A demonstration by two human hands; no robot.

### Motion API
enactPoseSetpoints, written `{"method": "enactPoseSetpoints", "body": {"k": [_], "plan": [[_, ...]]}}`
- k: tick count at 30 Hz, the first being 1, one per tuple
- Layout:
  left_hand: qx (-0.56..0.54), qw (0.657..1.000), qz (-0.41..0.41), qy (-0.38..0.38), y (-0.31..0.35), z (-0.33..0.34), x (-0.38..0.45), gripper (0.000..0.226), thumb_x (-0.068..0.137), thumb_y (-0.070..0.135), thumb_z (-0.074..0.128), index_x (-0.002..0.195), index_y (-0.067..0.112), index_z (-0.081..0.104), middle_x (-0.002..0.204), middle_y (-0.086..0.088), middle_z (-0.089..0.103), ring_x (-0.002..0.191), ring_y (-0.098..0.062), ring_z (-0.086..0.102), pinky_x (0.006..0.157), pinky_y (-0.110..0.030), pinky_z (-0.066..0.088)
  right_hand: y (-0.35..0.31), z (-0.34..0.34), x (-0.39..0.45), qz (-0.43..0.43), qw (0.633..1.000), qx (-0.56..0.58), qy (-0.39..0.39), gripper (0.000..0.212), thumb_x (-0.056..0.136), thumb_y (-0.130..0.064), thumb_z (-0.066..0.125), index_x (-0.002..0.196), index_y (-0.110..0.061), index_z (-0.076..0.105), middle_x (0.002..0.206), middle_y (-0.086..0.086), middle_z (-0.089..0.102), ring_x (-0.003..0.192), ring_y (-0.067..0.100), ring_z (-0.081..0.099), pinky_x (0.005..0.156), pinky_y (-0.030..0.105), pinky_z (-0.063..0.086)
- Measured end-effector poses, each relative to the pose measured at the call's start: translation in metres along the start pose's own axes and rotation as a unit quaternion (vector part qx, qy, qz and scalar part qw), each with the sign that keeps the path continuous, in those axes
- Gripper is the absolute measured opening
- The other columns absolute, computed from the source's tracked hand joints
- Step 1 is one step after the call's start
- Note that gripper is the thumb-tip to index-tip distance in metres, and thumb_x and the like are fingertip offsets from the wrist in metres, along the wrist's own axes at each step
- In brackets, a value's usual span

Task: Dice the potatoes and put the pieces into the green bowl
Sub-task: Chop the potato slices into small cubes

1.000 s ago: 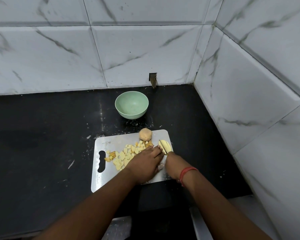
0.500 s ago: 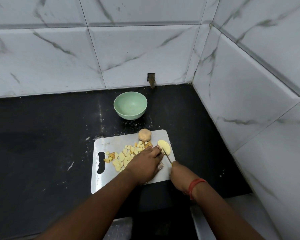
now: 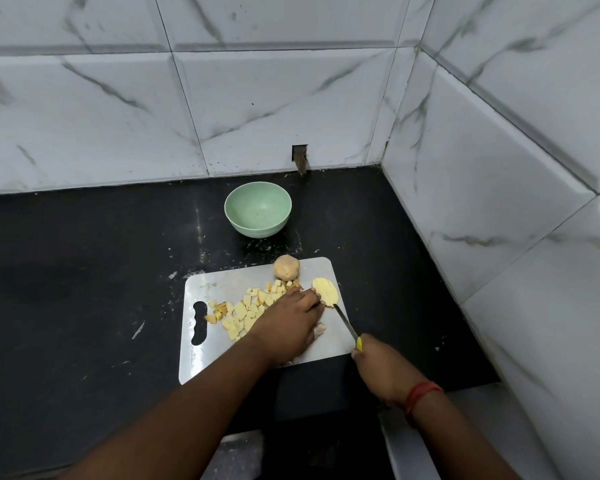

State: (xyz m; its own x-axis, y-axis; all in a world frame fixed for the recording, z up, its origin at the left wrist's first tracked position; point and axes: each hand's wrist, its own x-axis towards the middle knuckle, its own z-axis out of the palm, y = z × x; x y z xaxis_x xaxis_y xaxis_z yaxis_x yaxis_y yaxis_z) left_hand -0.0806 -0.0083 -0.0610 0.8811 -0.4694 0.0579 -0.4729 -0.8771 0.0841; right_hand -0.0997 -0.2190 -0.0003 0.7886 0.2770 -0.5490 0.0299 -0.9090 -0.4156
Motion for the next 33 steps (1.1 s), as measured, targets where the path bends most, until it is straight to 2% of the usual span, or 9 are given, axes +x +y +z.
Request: {"method": "enactPoseSetpoints", "body": {"k": [5,10,16,19,21,25,28,31,33], "plan": [[0.002,1.0,-0.003,0.022,-0.002,-0.005,0.001,0.046,0.103,0.041,0.048,0.14,0.015,0.057,0.145,-0.01,0.047,0.14,-0.026,0.039,0.126,-0.046,0.015,0.003,-0.001,0.003,0.001,1.0,-0.01,-0.016,0.017,0.101,-0.027,0.039,0.087,-0.02,0.044,0.083,-0.002,0.051,0.074,0.01,0.049,0.061,0.026,0.035],[-0.011,1.0,-0.018,0.004,-0.002,-0.007,0.002,0.045,0.104,0.039,0.046,0.143,0.017,0.051,0.15,-0.01,0.044,0.141,-0.026,0.039,0.127,-0.047,0.012,0.002,-0.003,0.006,0.005,0.999,-0.028,-0.021,0.015,0.1,-0.025,0.039,0.09,-0.018,0.047,0.085,-0.001,0.052,0.075,0.011,0.05,0.062,0.027,0.035],[0.012,1.0,-0.019,-0.007,0.0,-0.009,0.006,0.045,0.102,0.04,0.046,0.138,0.016,0.056,0.13,-0.007,0.054,0.129,-0.026,0.046,0.125,-0.049,0.013,-0.008,-0.013,0.014,0.023,0.999,-0.037,0.0,0.01,0.099,-0.017,0.038,0.092,-0.014,0.043,0.092,0.006,0.053,0.081,0.019,0.051,0.07,0.027,0.035],[0.023,1.0,-0.011,-0.005,-0.002,-0.007,0.009,0.043,0.098,0.042,0.048,0.13,0.017,0.059,0.122,-0.006,0.054,0.129,-0.026,0.044,0.124,-0.052,0.013,-0.013,-0.017,0.02,0.035,0.999,-0.032,0.0,0.007,0.098,-0.013,0.037,0.094,-0.014,0.043,0.108,0.014,0.06,0.083,0.022,0.05,0.072,0.027,0.036],[0.018,1.0,-0.002,-0.003,-0.002,-0.007,0.009,0.042,0.097,0.042,0.048,0.13,0.018,0.058,0.121,-0.006,0.052,0.126,-0.025,0.045,0.125,-0.051,0.011,-0.013,-0.016,0.023,0.034,0.999,-0.035,-0.002,0.006,0.098,-0.014,0.038,0.095,-0.014,0.043,0.111,0.014,0.06,0.084,0.022,0.05,0.072,0.027,0.036],[-0.008,1.0,0.002,-0.01,-0.007,-0.01,0.009,0.045,0.1,0.036,0.048,0.141,0.02,0.051,0.142,-0.012,0.043,0.137,-0.026,0.038,0.126,-0.047,0.01,-0.006,-0.015,0.022,0.018,0.999,-0.031,0.001,0.011,0.1,-0.021,0.038,0.097,-0.013,0.046,0.096,0.008,0.056,0.083,0.02,0.053,0.068,0.028,0.037],[-0.003,1.0,-0.008,-0.011,-0.007,-0.012,0.01,0.047,0.104,0.022,0.044,0.151,0.016,0.042,0.157,-0.016,0.033,0.147,-0.032,0.029,0.127,-0.044,0.009,0.003,-0.014,0.02,0.014,1.0,-0.012,0.018,0.015,0.101,-0.023,0.039,0.095,-0.011,0.047,0.083,0.002,0.051,0.074,0.016,0.051,0.061,0.028,0.039],[0.018,1.0,-0.011,0.004,-0.008,-0.014,0.017,0.045,0.103,0.011,0.042,0.148,0.011,0.047,0.152,-0.014,0.041,0.144,-0.031,0.036,0.125,-0.038,0.007,0.005,-0.013,0.021,0.023,0.997,0.032,0.059,0.019,0.102,-0.024,0.038,0.1,-0.009,0.049,0.085,0.006,0.055,0.077,0.021,0.057,0.07,0.033,0.045],[0.03,1.0,0.001,0.001,-0.012,-0.014,0.023,0.041,0.1,0.01,0.046,0.139,0.011,0.056,0.137,-0.012,0.052,0.132,-0.031,0.047,0.124,-0.04,0.02,-0.001,-0.015,0.026,0.025,0.992,0.07,0.101,0.018,0.102,-0.025,0.038,0.101,-0.01,0.047,0.091,0.011,0.059,0.081,0.026,0.06,0.067,0.032,0.044]]}}
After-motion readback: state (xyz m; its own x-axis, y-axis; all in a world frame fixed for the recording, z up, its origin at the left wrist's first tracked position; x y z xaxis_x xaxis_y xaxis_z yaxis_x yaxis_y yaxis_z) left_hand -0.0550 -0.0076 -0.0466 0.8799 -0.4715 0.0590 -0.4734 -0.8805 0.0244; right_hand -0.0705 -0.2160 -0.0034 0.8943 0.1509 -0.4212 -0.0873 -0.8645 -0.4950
